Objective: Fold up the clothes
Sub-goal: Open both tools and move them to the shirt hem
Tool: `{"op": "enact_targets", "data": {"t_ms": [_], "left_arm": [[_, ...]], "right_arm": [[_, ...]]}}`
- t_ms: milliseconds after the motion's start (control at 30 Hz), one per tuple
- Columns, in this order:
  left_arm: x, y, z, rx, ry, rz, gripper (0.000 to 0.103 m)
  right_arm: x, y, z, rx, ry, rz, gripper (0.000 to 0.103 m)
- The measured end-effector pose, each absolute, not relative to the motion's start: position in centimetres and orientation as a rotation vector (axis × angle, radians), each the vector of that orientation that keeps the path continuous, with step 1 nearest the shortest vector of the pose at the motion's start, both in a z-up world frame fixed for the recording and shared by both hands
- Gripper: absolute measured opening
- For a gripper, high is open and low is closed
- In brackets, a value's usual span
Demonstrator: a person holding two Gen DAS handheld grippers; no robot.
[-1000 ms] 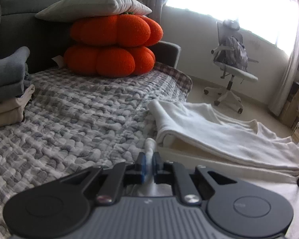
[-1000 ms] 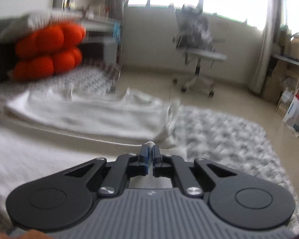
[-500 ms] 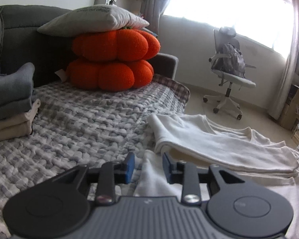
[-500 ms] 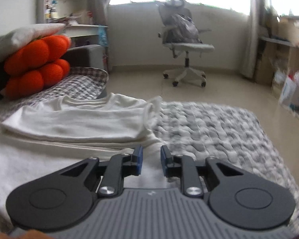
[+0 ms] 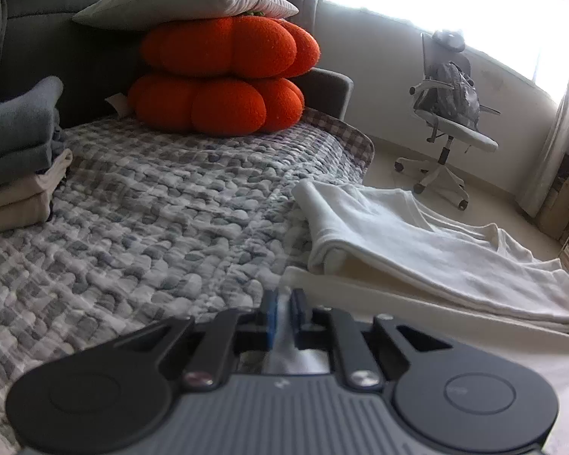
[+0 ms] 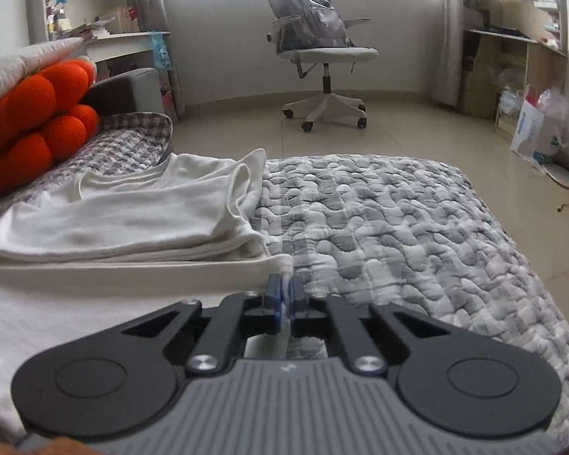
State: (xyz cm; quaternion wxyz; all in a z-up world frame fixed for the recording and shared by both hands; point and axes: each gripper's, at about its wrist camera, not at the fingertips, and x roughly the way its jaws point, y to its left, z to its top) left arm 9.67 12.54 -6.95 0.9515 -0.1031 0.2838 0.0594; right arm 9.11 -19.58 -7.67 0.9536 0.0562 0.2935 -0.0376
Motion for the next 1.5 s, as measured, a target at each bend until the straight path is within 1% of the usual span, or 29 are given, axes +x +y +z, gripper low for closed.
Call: {"op": "enact_targets", "data": {"t_ms": [67,100,133,200,233,267,333,400,633,767,933,1100,1500], "left_arm": [[9.3,12.7,-6.6,-0.213,0.571,0.124,0.015],[9.1,12.7,-6.4,-0.216,0.569,0.124,0.016],[8.9,12.7,-6.1,-0.216,0.566,0.121,0.017],[8.2,12.5,-5.5,-0.201,0.555,0.102,0.018],[7.8,12.3,-5.2,-0.19,0.546,0.091,0.021],[7.5,12.1,-4.9,-0.176,0.538,0.074,0.025],[6.8,11.4,-4.3,-0.143,0.53,0.015,0.032],[6.2,10.6,-3.8,-0.11,0.524,-0.047,0.035],[5.2,7.2,-4.1,0.005,0.611,-0.289,0.035],[5.1,6.3,-4.4,0.029,0.655,-0.356,0.035],[4.5,5.8,-5.3,0.069,0.693,-0.417,0.035],[3.7,5.3,-6.3,0.14,0.682,-0.454,0.035],[2.5,8.3,-6.1,0.086,0.672,-0.497,0.035]], "right_arm": [[8.9,-19.7,-7.4,0.126,0.587,-0.069,0.007],[8.7,-19.8,-7.2,0.133,0.585,-0.065,0.011],[8.6,-19.8,-7.0,0.14,0.584,-0.061,0.017],[8.1,-19.6,-6.3,0.127,0.583,-0.047,0.02],[7.8,-19.3,-5.9,0.121,0.579,-0.034,0.024],[7.5,-19.1,-5.4,0.115,0.574,-0.02,0.031],[6.7,-18.3,-4.7,0.099,0.565,0.022,0.037],[5.8,-17.0,-4.2,0.072,0.566,0.081,0.037],[3.5,-11.3,-3.7,-0.055,0.6,0.302,0.037],[2.9,-9.4,-3.9,-0.071,0.616,0.366,0.037],[2.8,-9.1,-4.9,-0.044,0.648,0.391,0.037],[2.7,-8.9,-6.1,-0.058,0.683,0.396,0.037],[2.3,-11.4,-6.7,-0.012,0.692,0.448,0.037]]}}
